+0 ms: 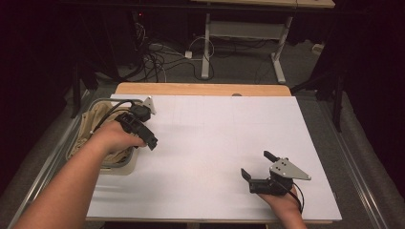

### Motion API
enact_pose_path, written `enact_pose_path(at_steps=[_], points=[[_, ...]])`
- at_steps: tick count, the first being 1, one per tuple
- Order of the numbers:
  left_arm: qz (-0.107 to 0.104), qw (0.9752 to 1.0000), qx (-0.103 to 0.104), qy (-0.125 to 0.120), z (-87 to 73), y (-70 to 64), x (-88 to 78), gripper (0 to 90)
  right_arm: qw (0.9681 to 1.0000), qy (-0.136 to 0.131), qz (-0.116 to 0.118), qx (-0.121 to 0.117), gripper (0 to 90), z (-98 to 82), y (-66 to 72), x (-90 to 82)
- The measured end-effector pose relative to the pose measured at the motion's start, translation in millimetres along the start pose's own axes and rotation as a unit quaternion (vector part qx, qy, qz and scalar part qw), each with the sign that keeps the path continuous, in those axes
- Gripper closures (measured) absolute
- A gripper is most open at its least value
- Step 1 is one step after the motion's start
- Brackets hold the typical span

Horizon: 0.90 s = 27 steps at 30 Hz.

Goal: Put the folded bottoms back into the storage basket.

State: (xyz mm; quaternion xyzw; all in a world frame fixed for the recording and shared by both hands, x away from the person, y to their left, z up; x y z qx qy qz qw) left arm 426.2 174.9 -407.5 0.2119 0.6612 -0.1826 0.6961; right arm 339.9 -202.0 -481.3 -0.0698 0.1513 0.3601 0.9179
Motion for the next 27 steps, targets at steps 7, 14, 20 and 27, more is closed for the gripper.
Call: enact_pose_path(at_steps=[7,14,20,27], points=[[-0.010,0.9996,0.027,0.000,16.7,-21.6,30.1,0.0,1.0000,0.000,0.002,-0.002,0.4,-0.6,0.2,0.4],[-0.016,0.9984,0.054,0.007,26.6,-40.3,61.7,0.0,1.0000,0.000,0.005,-0.002,0.4,-0.8,1.1,1.1],[-0.021,0.9981,0.059,0.003,29.0,-48.2,77.8,0.0,1.0000,0.002,0.006,-0.005,0.4,-1.7,1.9,2.1],[-0.027,0.9969,0.042,-0.062,28.2,-50.7,81.6,0.0,1.0000,0.003,0.007,-0.007,0.4,-1.6,3.3,2.6]])
Point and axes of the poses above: each handheld gripper's, and its own axes: x roughly forward along the jaws, z roughly out of its top, y roughly to its left, the point moved 5 cm from there along x, roughly forward along the jaws, and after that the axes turned 6 degrees about z, right-handed, at the moved point
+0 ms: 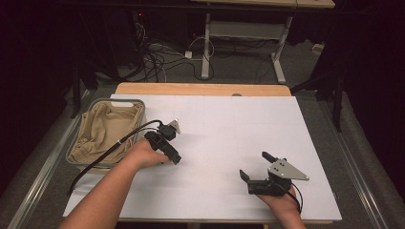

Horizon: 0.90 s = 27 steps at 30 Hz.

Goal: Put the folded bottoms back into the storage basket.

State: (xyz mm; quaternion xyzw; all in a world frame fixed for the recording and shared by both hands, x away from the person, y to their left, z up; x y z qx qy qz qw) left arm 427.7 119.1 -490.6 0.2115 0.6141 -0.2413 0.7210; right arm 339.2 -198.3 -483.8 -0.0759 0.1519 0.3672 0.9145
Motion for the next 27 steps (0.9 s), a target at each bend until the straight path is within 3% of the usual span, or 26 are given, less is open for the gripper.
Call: enact_pose_path(at_steps=[2,4,6,7,10,11,12,13,14,15,16,17,18,20,21,22,24,25,27], points=[[-0.015,0.9991,-0.002,-0.040,-1.1,-2.6,1.7,0.0,1.0000,0.000,0.000,0.001,0.4,-0.3,0.0,0.0],[-0.020,0.9965,-0.004,-0.081,-1.9,-4.7,3.7,0.0,1.0000,0.001,-0.001,0.002,0.4,-0.7,0.1,0.0],[-0.027,0.9914,-0.006,-0.128,-3.5,-7.2,7.3,0.0,1.0000,0.001,-0.001,0.003,0.4,-1.0,0.0,0.0],[-0.030,0.9898,-0.006,-0.139,-4.3,-8.0,8.8,0.0,1.0000,0.000,-0.001,0.003,0.4,-1.0,0.2,0.0],[-0.034,0.9810,-0.008,-0.191,-7.9,-10.8,14.6,0.0,1.0000,0.000,-0.002,0.003,0.4,-1.0,0.9,-0.2],[-0.037,0.9766,-0.011,-0.211,-9.5,-11.0,16.1,0.0,1.0000,-0.001,-0.002,0.003,0.4,-1.0,1.2,-0.3],[-0.044,0.9693,-0.019,-0.241,-11.9,-11.5,18.0,0.0,1.0000,-0.002,-0.002,0.003,0.4,-1.0,1.3,-0.3],[-0.048,0.9656,-0.020,-0.255,-13.7,-11.6,19.2,0.0,1.0000,-0.003,-0.002,0.003,0.4,-1.1,1.4,-0.3],[-0.050,0.9590,-0.022,-0.278,-16.8,-12.7,21.1,0.0,1.0000,-0.003,-0.003,0.004,0.4,-1.1,1.4,-0.5],[-0.051,0.9548,-0.021,-0.292,-18.7,-13.4,21.7,0.0,1.0000,-0.005,-0.005,0.004,0.4,-1.1,1.3,-0.7],[-0.051,0.9481,-0.020,-0.313,-21.7,-14.2,22.2,0.0,1.0000,-0.006,-0.006,0.005,0.4,-1.1,1.4,-0.9],[-0.052,0.9437,-0.021,-0.326,-23.5,-15.0,22.1,0.0,0.9999,-0.007,-0.007,0.004,0.4,-0.9,1.4,-1.2],[-0.055,0.9358,-0.021,-0.347,-26.7,-16.0,21.4,0.0,0.9999,-0.009,-0.007,0.005,0.4,-0.8,1.6,-1.3],[-0.049,0.9278,-0.020,-0.369,-31.4,-17.0,18.9,0.0,0.9999,-0.011,-0.009,0.005,0.4,-1.1,2.3,-1.5],[-0.055,0.9187,-0.017,-0.391,-33.9,-17.8,16.4,0.0,0.9999,-0.011,-0.009,0.004,0.4,-1.5,2.7,-1.6],[-0.057,0.9141,-0.016,-0.401,-35.8,-17.8,14.7,0.0,0.9999,-0.011,-0.009,0.004,0.4,-2.0,3.3,-1.7],[-0.053,0.9009,-0.018,-0.430,-41.7,-17.6,10.7,0.0,0.9998,-0.014,-0.010,0.002,0.4,-2.2,4.3,-2.1],[-0.053,0.8966,-0.017,-0.439,-43.9,-17.6,9.4,0.0,0.9998,-0.017,-0.011,0.002,0.4,-2.1,5.3,-2.4],[-0.055,0.8836,-0.021,-0.464,-49.0,-17.1,6.3,0.0,0.9997,-0.021,-0.013,-0.001,0.4,-1.8,6.4,-3.1]])
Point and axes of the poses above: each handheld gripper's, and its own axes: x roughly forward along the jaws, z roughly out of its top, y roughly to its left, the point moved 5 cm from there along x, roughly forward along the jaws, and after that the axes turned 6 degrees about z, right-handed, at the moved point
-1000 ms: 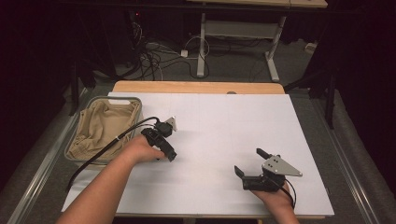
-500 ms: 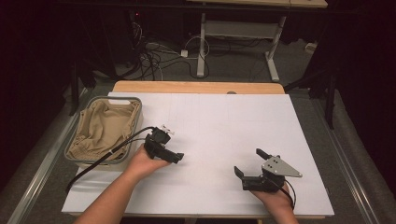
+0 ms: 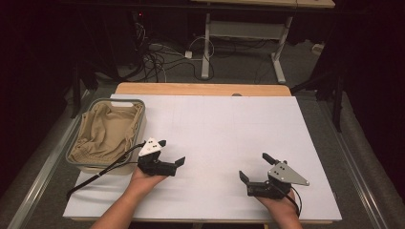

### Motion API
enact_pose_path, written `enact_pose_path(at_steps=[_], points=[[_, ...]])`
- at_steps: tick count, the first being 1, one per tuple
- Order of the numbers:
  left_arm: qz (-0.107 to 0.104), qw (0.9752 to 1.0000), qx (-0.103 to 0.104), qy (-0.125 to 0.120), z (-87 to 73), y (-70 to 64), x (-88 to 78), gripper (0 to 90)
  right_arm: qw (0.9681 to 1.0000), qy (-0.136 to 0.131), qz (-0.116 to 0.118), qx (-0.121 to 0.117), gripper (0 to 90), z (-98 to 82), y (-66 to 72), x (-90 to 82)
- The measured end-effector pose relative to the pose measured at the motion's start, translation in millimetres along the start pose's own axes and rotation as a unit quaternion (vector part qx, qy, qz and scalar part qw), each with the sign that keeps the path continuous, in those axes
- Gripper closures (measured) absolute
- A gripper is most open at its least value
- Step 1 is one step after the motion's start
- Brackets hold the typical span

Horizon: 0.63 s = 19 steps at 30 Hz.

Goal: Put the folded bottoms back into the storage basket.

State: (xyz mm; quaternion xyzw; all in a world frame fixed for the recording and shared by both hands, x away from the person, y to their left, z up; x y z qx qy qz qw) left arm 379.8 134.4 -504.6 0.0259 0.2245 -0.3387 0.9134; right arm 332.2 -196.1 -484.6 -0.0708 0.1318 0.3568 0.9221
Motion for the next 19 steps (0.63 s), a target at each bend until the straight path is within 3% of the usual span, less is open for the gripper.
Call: enact_pose_path(at_steps=[7,11,14,19], points=[[-0.023,0.9983,0.005,-0.053,-3.0,-2.3,-14.1,0.0,0.9999,-0.005,-0.015,-0.002,0.4,-1.5,5.6,-1.8],[-0.022,0.9963,0.034,-0.076,-3.3,-8.5,-19.1,0.0,0.9998,-0.003,-0.022,0.003,0.4,-3.5,5.9,-2.2],[-0.029,0.9972,0.023,-0.065,-3.8,-6.8,-17.2,0.0,0.9994,-0.007,-0.032,0.013,0.4,-4.3,5.4,-4.3],[-0.027,0.9972,0.025,-0.065,-4.3,-7.4,-17.7,0.0,0.9992,-0.004,-0.039,0.010,0.4,-3.5,4.8,-5.6]])
Point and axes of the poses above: each handheld gripper's, and its own axes: x roughly forward along the jaws, z roughly out of its top, y roughly to its left, the point moved 5 cm from there along x, roughly forward along the jaws, and after that the axes turned 6 degrees about z, right-handed, at the moved point
